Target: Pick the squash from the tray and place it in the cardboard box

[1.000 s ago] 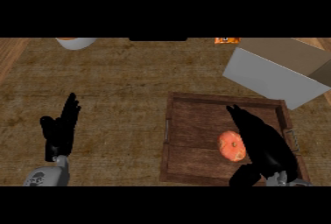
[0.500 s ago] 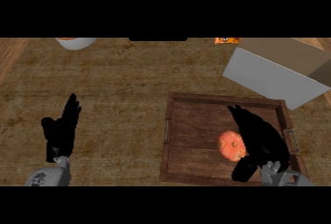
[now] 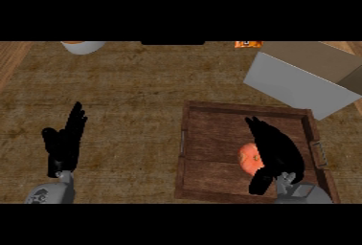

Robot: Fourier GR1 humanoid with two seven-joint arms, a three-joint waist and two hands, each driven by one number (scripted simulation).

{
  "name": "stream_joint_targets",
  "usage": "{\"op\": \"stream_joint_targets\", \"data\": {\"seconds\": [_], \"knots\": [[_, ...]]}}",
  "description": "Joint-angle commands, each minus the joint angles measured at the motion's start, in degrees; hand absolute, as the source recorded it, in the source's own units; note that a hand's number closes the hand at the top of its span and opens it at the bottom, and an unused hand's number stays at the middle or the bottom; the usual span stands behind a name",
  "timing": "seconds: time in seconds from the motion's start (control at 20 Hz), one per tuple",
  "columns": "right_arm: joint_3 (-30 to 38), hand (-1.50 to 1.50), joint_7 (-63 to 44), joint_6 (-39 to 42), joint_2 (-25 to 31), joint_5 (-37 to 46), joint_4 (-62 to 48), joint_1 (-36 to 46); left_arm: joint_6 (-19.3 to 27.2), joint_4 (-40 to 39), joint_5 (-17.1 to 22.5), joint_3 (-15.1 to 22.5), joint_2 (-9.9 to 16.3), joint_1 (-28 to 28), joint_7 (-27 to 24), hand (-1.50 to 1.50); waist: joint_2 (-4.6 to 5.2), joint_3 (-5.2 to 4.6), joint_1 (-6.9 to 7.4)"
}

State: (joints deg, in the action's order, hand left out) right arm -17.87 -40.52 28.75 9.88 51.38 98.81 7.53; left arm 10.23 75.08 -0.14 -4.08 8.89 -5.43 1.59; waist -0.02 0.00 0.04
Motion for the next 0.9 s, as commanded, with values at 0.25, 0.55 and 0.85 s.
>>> {"op": "stream_joint_targets", "data": {"seconds": [0.25,0.55,0.85], "knots": [[2.26,-1.5,4.94,-0.96,-0.54,2.23,-4.94,0.62,-0.16,-6.03,-0.57,-1.71,-1.22,-4.44,-2.54,0.0,0.05,-0.01,-0.15],[0.6,-1.5,7.77,-6.56,-2.79,6.12,-9.36,-0.66,-0.64,10.15,-1.42,0.74,-0.57,4.12,6.1,0.0,-0.04,0.02,0.2],[-0.8,1.5,16.08,-14.79,-1.79,8.76,-10.96,-0.16,-1.98,1.94,-0.49,-1.34,-0.81,3.8,-1.35,0.0,-0.01,0.01,0.19]]}}
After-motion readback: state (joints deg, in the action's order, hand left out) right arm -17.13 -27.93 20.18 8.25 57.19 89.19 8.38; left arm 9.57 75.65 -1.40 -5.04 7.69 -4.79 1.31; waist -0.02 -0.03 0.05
